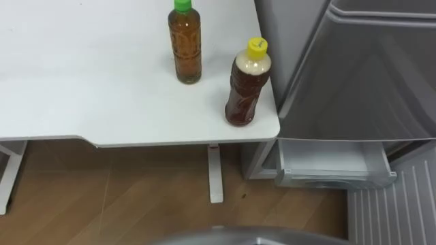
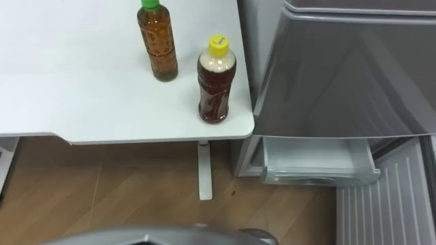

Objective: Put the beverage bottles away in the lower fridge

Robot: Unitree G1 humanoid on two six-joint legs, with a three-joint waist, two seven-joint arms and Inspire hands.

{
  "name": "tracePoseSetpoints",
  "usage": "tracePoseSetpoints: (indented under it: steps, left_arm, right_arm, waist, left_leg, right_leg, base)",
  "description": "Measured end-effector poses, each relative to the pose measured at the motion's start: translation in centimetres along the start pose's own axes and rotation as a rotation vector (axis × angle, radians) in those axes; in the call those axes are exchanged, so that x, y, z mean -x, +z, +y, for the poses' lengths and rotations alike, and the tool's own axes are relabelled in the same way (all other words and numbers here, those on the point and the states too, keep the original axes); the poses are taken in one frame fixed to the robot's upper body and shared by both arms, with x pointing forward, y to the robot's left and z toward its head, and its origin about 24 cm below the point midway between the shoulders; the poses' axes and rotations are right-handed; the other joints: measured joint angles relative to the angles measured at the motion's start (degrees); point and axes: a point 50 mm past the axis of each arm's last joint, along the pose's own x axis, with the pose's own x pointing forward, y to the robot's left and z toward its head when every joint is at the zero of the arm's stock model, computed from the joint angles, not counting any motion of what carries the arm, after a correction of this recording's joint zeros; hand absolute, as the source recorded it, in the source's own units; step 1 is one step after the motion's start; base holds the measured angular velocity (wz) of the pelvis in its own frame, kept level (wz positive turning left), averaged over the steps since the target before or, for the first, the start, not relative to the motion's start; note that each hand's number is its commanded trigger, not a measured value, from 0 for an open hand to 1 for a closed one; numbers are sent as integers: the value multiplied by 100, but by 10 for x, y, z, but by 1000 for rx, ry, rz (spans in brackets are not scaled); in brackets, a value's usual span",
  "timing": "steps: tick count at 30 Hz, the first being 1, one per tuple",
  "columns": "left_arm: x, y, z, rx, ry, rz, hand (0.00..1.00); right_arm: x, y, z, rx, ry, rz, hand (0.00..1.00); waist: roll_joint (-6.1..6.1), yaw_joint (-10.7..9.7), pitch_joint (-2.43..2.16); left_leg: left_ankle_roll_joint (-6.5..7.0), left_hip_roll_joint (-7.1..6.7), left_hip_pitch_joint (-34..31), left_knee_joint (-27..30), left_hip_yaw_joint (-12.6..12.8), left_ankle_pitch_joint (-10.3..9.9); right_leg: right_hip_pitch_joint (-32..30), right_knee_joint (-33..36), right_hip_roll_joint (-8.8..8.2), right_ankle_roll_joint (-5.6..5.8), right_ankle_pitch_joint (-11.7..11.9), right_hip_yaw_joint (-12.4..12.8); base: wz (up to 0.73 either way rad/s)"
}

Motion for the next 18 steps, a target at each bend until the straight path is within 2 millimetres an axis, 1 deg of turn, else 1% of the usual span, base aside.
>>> tracePoseSetpoints:
  steps: [10,13,18]
  left_arm:
    - [0,4,1,13,5,-18,0]
    - [0,5,2,68,13,-19,0]
    - [0,6,5,232,34,-21,0]
  right_arm:
    - [0,-2,0,17,-7,-6,0]
    - [0,-1,0,18,-8,-8,0]
    - [0,0,-2,0,-27,-12,0]
  waist:
    - [1,-4,-4]
    - [2,3,-5]
    - [2,18,-5]
  left_leg:
    - [-5,-4,1,-4,-14,-4]
    - [-5,-6,8,-3,-20,-3]
    - [-5,-9,12,-5,-18,-4]
  right_leg:
    - [1,-3,-6,6,-26,-12]
    - [23,-20,-9,7,-26,-17]
    - [29,-23,-15,13,-31,-18]
  base:
    - [0]
    - [0]
    - [0]
